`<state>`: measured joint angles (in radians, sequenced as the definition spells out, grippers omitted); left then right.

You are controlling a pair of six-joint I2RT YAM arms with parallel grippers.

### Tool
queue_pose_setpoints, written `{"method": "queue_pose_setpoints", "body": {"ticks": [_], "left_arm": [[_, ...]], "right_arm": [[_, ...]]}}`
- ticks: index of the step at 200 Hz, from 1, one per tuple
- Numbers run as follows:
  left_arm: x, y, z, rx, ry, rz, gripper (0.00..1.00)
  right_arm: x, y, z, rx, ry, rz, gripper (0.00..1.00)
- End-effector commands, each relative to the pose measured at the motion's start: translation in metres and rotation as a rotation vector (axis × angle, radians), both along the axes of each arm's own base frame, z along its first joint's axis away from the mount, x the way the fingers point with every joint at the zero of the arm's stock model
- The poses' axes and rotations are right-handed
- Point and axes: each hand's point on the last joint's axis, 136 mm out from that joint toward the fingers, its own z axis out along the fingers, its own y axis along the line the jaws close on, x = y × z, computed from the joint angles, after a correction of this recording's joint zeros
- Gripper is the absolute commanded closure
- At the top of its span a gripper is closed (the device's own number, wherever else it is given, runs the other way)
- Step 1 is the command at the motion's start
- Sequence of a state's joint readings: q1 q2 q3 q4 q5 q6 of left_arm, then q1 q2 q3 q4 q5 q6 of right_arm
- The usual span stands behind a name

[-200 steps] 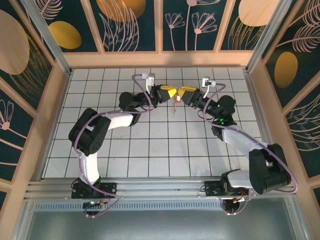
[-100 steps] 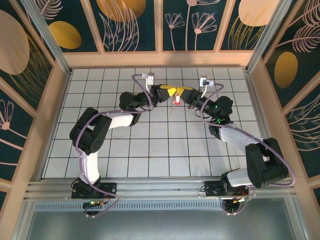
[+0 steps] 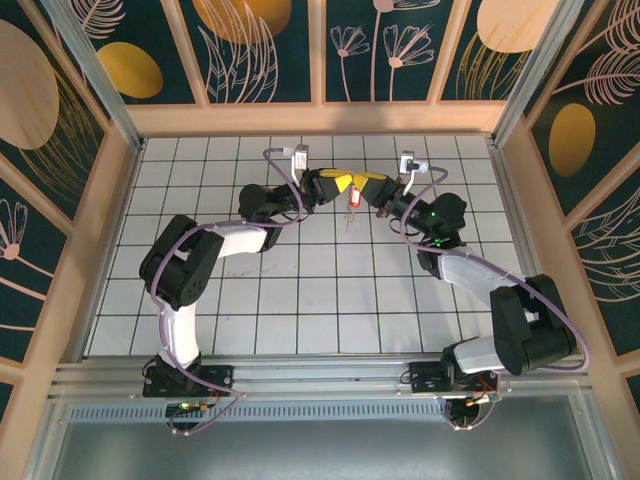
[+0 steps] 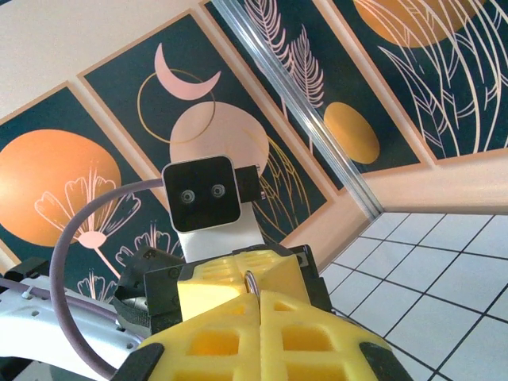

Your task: Put the keys on the keyring

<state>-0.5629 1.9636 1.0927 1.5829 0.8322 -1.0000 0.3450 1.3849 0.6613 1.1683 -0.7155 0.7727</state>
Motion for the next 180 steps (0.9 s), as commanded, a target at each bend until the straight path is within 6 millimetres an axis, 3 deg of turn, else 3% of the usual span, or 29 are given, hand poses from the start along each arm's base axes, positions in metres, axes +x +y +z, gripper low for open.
{"method": "queue_pose_setpoints", "body": {"ticks": [1, 51, 86, 180], "left_arm": [[-0.004, 0.004, 0.024, -0.061, -0.072, 0.022, 0.86], [0.007, 0.026, 0.034, -0.084, -0.076, 0.118, 0.67], [0.016, 0.034, 0.034, -0.032, -0.087, 0.128, 0.64], [0.029, 0.02, 0.005, 0.323, -0.181, 0.03, 0.61]], "right_arm": [[-0.005, -0.004, 0.015, 0.025, -0.066, 0.008, 1.0], [0.001, -0.01, 0.012, 0.0, -0.053, 0.002, 1.0], [0.004, -0.008, 0.011, -0.05, -0.06, 0.03, 1.0], [0.024, -0.003, 0.006, -0.243, -0.079, 0.158, 1.0]]}}
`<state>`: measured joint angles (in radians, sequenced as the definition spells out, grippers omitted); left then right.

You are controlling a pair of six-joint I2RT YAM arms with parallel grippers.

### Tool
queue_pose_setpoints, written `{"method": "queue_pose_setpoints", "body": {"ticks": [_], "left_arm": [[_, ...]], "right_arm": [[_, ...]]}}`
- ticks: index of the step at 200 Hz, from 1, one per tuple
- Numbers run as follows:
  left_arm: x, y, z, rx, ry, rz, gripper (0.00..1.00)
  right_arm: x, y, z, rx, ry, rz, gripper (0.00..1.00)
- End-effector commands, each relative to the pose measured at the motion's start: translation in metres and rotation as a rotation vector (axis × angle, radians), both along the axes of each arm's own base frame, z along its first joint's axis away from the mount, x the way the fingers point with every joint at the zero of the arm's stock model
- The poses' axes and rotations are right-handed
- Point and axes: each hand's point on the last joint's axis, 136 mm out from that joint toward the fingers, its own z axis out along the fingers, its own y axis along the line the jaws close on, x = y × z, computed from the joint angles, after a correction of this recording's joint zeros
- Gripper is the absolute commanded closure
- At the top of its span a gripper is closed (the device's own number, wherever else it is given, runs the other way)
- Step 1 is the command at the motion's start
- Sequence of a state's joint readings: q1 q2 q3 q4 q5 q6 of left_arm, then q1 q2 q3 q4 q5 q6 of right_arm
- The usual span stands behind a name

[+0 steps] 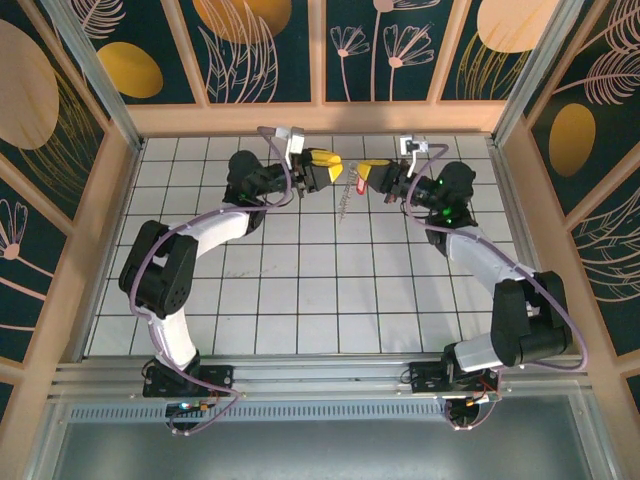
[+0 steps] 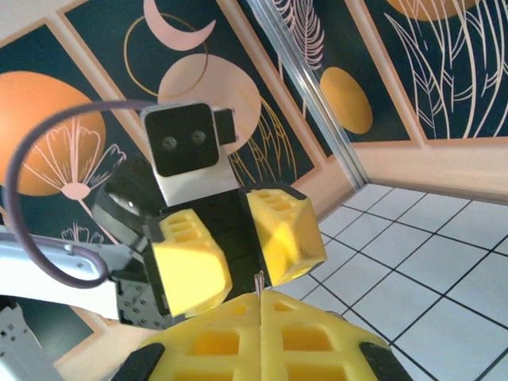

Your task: Put the keys on the keyring

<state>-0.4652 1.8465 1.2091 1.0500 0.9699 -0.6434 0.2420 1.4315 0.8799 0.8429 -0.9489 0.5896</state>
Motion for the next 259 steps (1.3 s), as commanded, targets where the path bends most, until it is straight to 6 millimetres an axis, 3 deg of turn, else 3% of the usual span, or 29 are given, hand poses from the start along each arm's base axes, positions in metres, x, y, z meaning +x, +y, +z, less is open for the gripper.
{"method": "queue_pose_setpoints", "body": {"ticks": [1, 65, 123, 259], "left_arm": [[-0.005, 0.002, 0.0, 0.096, -0.061, -0.051, 0.61], [0.001, 0.001, -0.006, 0.133, -0.043, -0.124, 0.59], [0.011, -0.005, -0.017, 0.148, -0.001, -0.156, 0.6], [0.011, -0.009, -0.018, 0.116, 0.033, -0.197, 0.61]], "right_arm": [[0.0, 0.003, 0.0, -0.064, -0.038, 0.075, 1.0], [0.014, 0.005, -0.011, -0.09, -0.005, 0.107, 1.0], [0.014, 0.006, -0.016, -0.087, 0.007, 0.121, 1.0], [0.014, 0.011, -0.016, -0.074, 0.007, 0.139, 1.0]]}}
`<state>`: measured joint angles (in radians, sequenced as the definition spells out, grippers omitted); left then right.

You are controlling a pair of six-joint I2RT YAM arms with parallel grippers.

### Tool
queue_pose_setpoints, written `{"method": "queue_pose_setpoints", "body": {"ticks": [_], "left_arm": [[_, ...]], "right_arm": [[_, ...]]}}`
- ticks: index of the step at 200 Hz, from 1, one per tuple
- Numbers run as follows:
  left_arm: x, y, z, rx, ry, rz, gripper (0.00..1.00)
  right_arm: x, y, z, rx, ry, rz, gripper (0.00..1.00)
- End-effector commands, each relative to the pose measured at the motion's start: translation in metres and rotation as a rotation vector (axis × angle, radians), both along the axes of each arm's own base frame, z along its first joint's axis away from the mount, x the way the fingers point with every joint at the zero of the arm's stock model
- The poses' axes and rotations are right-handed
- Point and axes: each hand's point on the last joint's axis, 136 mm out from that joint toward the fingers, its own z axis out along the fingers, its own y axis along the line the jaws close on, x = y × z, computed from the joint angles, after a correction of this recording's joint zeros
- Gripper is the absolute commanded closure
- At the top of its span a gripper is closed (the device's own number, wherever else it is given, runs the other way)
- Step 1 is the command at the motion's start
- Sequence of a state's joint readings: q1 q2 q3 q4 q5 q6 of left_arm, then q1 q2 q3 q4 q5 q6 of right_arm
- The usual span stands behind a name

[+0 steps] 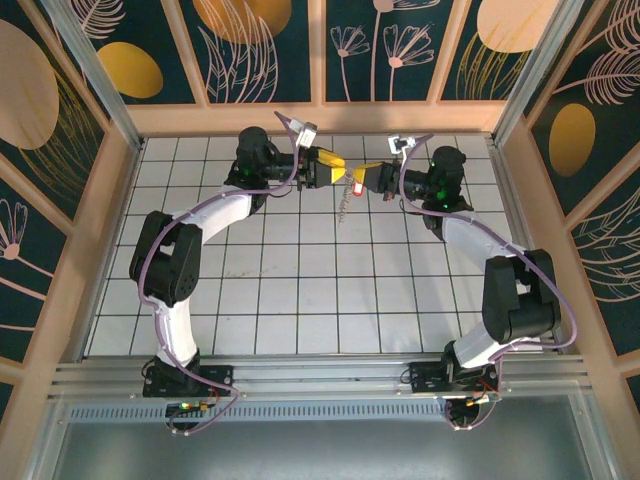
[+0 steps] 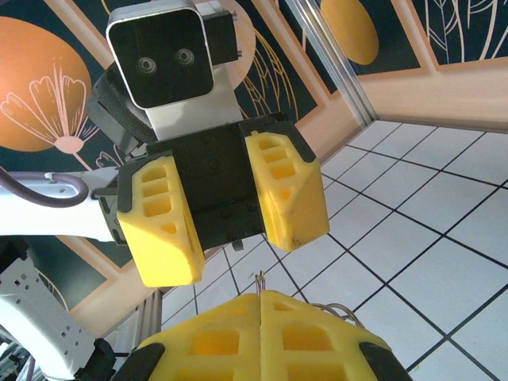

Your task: Put the keys on the keyring

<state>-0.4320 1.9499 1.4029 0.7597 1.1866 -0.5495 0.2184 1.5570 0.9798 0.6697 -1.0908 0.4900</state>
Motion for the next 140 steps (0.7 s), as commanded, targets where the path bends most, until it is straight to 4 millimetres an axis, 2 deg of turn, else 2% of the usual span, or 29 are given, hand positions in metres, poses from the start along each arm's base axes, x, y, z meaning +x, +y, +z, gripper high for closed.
{"method": "queue_pose_setpoints", "body": {"ticks": [1, 79, 140], "left_arm": [[-0.0004, -0.0021, 0.0066, -0.021, -0.027, -0.03, 0.6], [-0.0016, -0.0055, 0.0039, -0.02, -0.021, -0.047, 0.61], [-0.0052, -0.0081, 0.0027, -0.017, -0.018, -0.068, 0.71]], "right_arm": [[-0.0026, 0.0039, 0.0218, 0.023, -0.086, 0.031, 1.0], [-0.0028, 0.0109, 0.0217, 0.025, -0.084, 0.046, 1.0], [0.0001, 0.0128, 0.0209, 0.024, -0.08, 0.044, 1.0]]}}
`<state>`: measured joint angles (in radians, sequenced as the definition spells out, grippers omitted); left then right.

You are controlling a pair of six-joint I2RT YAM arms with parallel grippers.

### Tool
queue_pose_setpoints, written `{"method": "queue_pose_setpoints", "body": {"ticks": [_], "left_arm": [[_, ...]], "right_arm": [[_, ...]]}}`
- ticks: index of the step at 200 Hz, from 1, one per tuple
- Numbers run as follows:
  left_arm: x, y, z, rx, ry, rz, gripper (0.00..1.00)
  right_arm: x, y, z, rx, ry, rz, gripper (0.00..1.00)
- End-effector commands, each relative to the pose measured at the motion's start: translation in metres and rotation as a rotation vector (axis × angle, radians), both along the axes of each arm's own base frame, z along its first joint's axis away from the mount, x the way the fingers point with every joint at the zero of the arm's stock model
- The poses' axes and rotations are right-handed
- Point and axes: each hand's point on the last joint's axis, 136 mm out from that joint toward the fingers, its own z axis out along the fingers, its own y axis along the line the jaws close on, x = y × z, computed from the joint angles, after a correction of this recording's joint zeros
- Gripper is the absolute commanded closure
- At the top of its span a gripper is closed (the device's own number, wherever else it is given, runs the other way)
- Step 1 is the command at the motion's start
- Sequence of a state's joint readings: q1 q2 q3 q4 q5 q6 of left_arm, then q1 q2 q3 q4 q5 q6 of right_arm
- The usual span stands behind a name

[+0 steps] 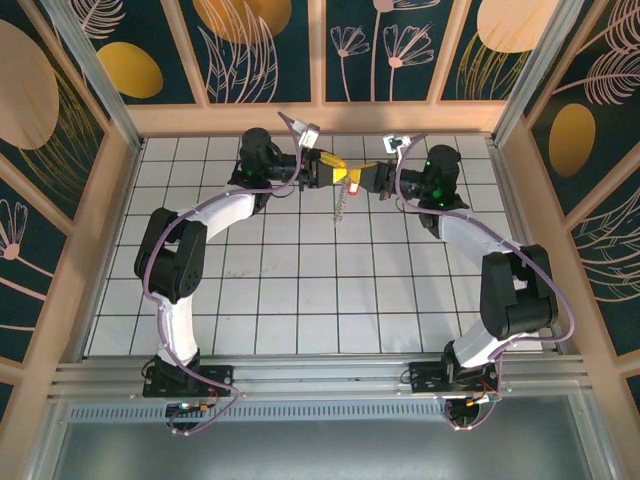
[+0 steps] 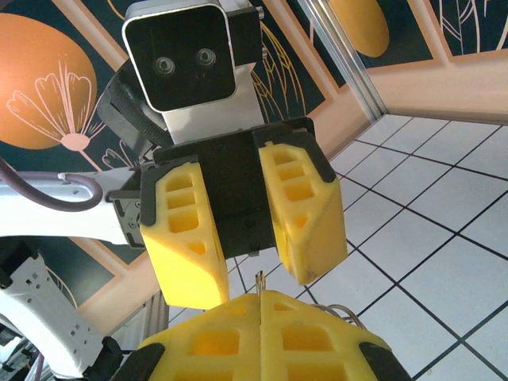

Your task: Put the keys on the keyring

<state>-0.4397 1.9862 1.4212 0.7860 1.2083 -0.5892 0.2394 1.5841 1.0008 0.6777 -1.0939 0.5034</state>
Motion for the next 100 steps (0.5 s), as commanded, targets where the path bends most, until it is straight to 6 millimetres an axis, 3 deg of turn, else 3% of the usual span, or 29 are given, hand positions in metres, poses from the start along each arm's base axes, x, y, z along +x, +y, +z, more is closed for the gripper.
{"method": "queue_pose_setpoints", "body": {"ticks": [1, 31, 80, 96, 100], "left_arm": [[-0.0052, -0.0024, 0.0098, -0.02, -0.048, -0.036, 0.71], [-0.006, -0.003, 0.0084, -0.018, -0.045, -0.041, 0.78], [-0.0075, -0.004, 0.0087, -0.02, -0.046, -0.046, 1.0], [-0.009, -0.0047, 0.0101, -0.023, -0.049, -0.047, 1.0], [-0.0098, -0.0046, 0.011, -0.026, -0.05, -0.047, 1.0]], "right_arm": [[-0.0009, 0.0038, 0.0216, 0.021, -0.09, 0.02, 1.0], [0.0002, 0.0035, 0.0218, 0.02, -0.09, 0.017, 1.0], [0.0, 0.0045, 0.0205, 0.021, -0.086, 0.022, 1.0], [0.0009, 0.003, 0.021, 0.022, -0.077, 0.015, 1.0], [0.0012, 0.0019, 0.0218, 0.023, -0.076, 0.01, 0.94]]}}
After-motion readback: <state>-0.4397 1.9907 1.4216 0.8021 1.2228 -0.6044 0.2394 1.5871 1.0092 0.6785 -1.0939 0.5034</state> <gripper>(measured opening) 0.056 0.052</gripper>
